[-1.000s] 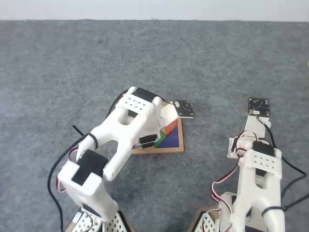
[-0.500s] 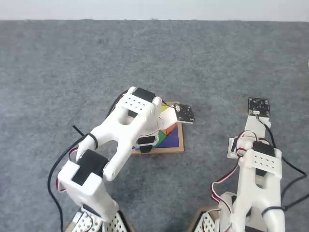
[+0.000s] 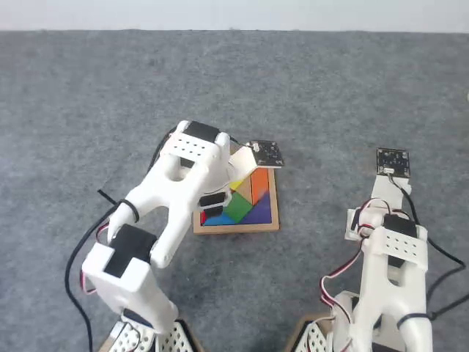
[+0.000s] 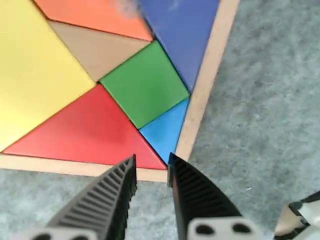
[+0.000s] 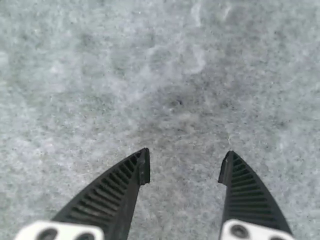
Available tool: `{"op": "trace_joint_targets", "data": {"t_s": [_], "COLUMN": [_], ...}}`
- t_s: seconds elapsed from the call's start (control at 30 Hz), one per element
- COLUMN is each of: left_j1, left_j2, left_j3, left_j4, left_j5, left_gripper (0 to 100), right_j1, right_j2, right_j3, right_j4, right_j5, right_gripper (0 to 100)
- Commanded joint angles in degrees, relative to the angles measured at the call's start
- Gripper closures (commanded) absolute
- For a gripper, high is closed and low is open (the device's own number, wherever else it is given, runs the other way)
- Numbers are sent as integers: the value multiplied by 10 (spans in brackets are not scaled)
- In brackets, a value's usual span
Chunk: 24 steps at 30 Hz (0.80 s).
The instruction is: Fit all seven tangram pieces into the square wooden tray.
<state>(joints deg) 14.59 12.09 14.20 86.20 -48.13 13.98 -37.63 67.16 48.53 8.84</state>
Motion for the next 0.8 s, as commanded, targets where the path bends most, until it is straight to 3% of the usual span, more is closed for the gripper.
{"op": "trace_joint_targets", "data": {"t_s": [0.0,0.17,0.3,0.4,0.57,0.63,0.77], "left_j1": [-2,-1,-1,-1,-7,-20,-58], "left_j2": [-4,-4,-24,-105,-275,-326,-418], "left_j3": [-26,-26,-28,2,129,177,265], "left_j4": [14,-11,-62,-123,-214,-233,-264], "left_j5": [-5,13,126,212,303,342,360], "left_gripper": [895,895,904,962,947,948,949], "right_j1": [2,2,1,1,-15,-38,-60], "right_j2": [-5,-5,-6,-10,-55,-78,-129], "right_j3": [-40,-40,-40,-40,-29,-25,-18], "right_j4": [2,2,2,7,17,30,56], "right_j5": [9,9,7,6,-4,-4,-4], "right_gripper": [757,757,757,764,930,952,955]}}
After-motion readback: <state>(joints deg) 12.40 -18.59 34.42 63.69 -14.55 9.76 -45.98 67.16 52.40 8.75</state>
